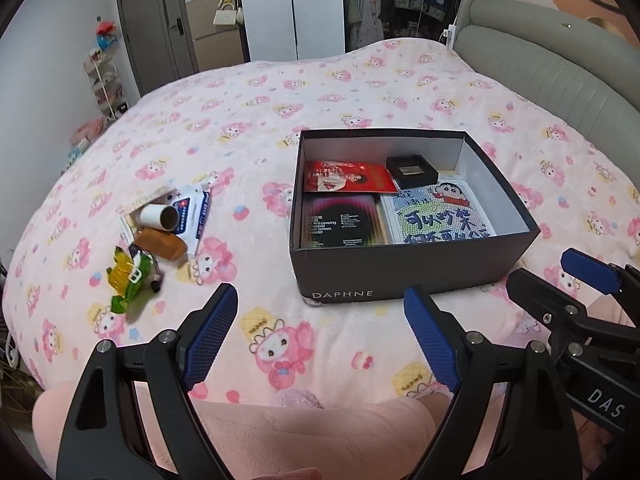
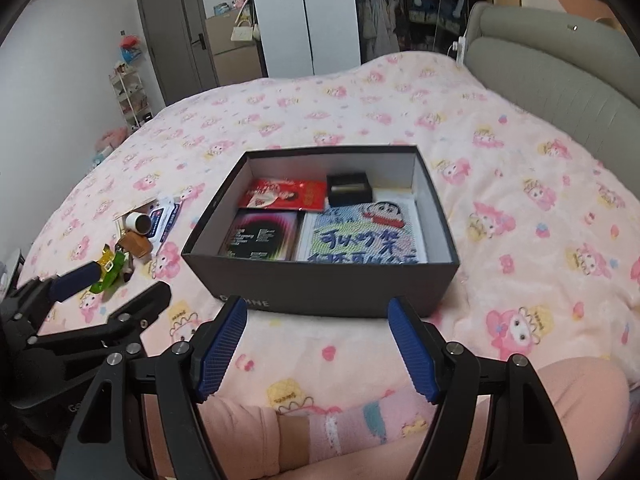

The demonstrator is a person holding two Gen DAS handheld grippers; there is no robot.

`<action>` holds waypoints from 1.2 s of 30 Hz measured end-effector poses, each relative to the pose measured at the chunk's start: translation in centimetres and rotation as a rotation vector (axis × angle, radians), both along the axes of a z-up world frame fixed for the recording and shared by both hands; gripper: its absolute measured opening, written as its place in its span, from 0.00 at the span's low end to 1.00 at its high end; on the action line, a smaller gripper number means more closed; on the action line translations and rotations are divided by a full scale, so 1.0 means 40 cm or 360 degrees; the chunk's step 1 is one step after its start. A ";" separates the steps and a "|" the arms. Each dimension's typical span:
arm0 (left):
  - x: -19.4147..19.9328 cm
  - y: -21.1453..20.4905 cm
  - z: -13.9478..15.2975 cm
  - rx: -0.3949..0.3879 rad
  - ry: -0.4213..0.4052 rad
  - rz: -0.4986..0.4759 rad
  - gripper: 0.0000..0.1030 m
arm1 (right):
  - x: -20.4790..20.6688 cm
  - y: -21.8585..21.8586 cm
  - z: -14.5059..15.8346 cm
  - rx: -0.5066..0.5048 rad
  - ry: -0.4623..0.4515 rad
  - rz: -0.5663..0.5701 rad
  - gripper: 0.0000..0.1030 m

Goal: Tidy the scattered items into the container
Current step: 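Move both tools from the box toward the scattered item pile, then lower the left tool over the yellow-green corn snack bag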

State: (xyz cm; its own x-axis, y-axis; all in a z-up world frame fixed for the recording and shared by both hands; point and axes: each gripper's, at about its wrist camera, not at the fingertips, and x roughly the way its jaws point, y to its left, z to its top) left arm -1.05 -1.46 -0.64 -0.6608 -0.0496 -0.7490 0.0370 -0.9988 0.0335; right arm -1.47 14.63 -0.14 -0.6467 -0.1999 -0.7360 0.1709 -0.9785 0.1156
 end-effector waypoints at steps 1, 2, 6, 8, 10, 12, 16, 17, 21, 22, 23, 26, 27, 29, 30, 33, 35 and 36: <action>-0.004 -0.007 0.004 0.0002 0.0007 0.0010 0.84 | -0.003 -0.005 0.005 0.0009 0.0012 0.0008 0.69; -0.008 -0.016 0.011 -0.0002 0.0019 0.0023 0.84 | -0.005 -0.014 0.013 0.0025 0.0030 0.0016 0.69; -0.021 -0.086 0.044 0.0017 0.0065 0.0090 0.84 | -0.033 -0.074 0.055 0.0079 0.0101 0.0068 0.69; -0.030 -0.147 0.055 0.0040 0.0075 0.0149 0.84 | -0.052 -0.131 0.084 0.0110 0.0157 0.0126 0.69; -0.039 -0.213 0.058 0.0052 0.0072 0.0208 0.84 | -0.072 -0.192 0.101 0.0136 0.0187 0.0191 0.69; -0.048 -0.284 0.057 0.0076 0.0056 0.0273 0.84 | -0.100 -0.272 0.115 0.0170 0.0206 0.0283 0.69; -0.068 -0.430 0.048 0.0144 0.0015 0.0400 0.84 | -0.155 -0.418 0.123 0.0183 0.0203 0.0477 0.69; -0.072 -0.466 0.043 0.0167 0.0008 0.0430 0.84 | -0.167 -0.451 0.120 0.0174 0.0197 0.0526 0.69; -0.088 -0.601 0.021 0.0282 0.0005 0.0526 0.83 | -0.233 -0.600 0.105 0.0159 0.0120 0.0780 0.69; -0.092 -0.627 0.015 0.0305 -0.0005 0.0542 0.82 | -0.242 -0.629 0.100 0.0154 0.0114 0.0803 0.69; -0.097 -0.655 0.008 0.0331 -0.0013 0.0561 0.82 | -0.252 -0.656 0.094 0.0151 0.0102 0.0825 0.69; -0.114 -0.722 -0.019 0.0411 -0.0056 0.0625 0.80 | -0.278 -0.727 0.061 0.0152 0.0025 0.0889 0.69; -0.118 -0.744 -0.032 0.0440 -0.0078 0.0659 0.80 | -0.287 -0.749 0.043 0.0169 -0.0001 0.0907 0.69; -0.127 -0.779 -0.061 0.0474 -0.0123 0.0709 0.80 | -0.299 -0.787 0.004 0.0204 -0.0050 0.0943 0.69; -0.131 -0.793 -0.077 0.0485 -0.0147 0.0713 0.80 | -0.305 -0.803 -0.017 0.0217 -0.0077 0.0958 0.69; -0.141 -0.826 -0.122 0.0498 -0.0209 0.0717 0.80 | -0.321 -0.844 -0.080 0.0253 -0.0159 0.0982 0.68; -0.146 -0.847 -0.146 0.0526 -0.0246 0.0713 0.68 | -0.326 -0.866 -0.110 0.0287 -0.0181 0.0998 0.67; -0.148 -0.856 -0.159 0.0523 -0.0267 0.0714 0.56 | -0.328 -0.875 -0.123 0.0301 -0.0188 0.1006 0.65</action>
